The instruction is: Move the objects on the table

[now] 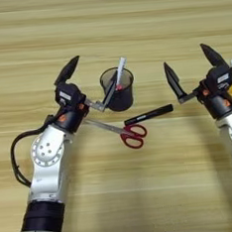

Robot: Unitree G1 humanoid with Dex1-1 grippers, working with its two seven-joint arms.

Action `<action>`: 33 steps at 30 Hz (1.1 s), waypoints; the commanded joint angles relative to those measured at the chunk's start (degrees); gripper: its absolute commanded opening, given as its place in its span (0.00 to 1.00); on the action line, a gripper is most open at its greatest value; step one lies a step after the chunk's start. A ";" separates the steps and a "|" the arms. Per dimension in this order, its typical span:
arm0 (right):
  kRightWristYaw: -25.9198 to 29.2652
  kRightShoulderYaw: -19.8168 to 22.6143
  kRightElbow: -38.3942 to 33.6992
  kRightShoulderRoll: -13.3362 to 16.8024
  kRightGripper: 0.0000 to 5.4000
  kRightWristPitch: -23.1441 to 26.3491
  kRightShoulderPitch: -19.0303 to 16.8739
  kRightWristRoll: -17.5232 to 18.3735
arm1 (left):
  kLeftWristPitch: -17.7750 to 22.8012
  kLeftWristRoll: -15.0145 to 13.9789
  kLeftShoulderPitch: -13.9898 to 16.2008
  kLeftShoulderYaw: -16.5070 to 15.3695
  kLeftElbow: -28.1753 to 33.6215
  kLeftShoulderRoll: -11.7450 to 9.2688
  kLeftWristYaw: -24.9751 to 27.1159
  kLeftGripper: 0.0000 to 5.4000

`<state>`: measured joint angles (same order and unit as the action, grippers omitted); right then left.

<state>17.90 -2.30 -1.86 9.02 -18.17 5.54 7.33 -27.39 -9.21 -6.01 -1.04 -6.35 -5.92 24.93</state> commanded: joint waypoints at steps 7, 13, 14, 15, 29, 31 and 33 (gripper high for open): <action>-1.94 0.04 0.72 -1.44 1.00 -0.95 -4.02 -1.65 | -1.71 4.18 5.59 -5.40 0.32 -0.90 -9.91 1.00; -5.36 0.31 2.61 -2.62 1.00 -4.52 -7.39 -5.06 | -2.23 5.72 7.58 -7.36 0.66 -1.12 -13.83 1.00; -5.88 0.45 2.98 -2.82 1.00 -5.10 -7.94 -5.36 | -2.28 5.93 7.99 -7.59 0.76 -1.22 -14.29 1.00; -6.39 0.56 3.30 -2.97 1.00 -5.56 -8.50 -5.63 | -2.58 6.20 8.41 -7.84 0.71 -1.35 -14.72 1.00; -13.00 2.31 3.66 -4.69 1.00 -8.63 -16.59 -7.80 | -5.34 8.61 11.83 -10.06 -1.34 -1.75 -20.14 1.00; -13.52 2.82 3.89 -4.93 1.00 -7.74 -17.03 -7.23 | -5.50 8.79 12.23 -10.07 -1.77 -1.86 -20.57 1.00; -13.97 3.39 4.10 -5.09 1.00 -7.18 -17.27 -6.89 | -5.62 8.80 12.56 -10.05 -1.91 -1.87 -20.84 1.00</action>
<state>4.62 0.35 1.94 4.45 -26.61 -11.45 -0.22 -32.38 -1.26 6.03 -10.98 -7.77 -7.42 4.63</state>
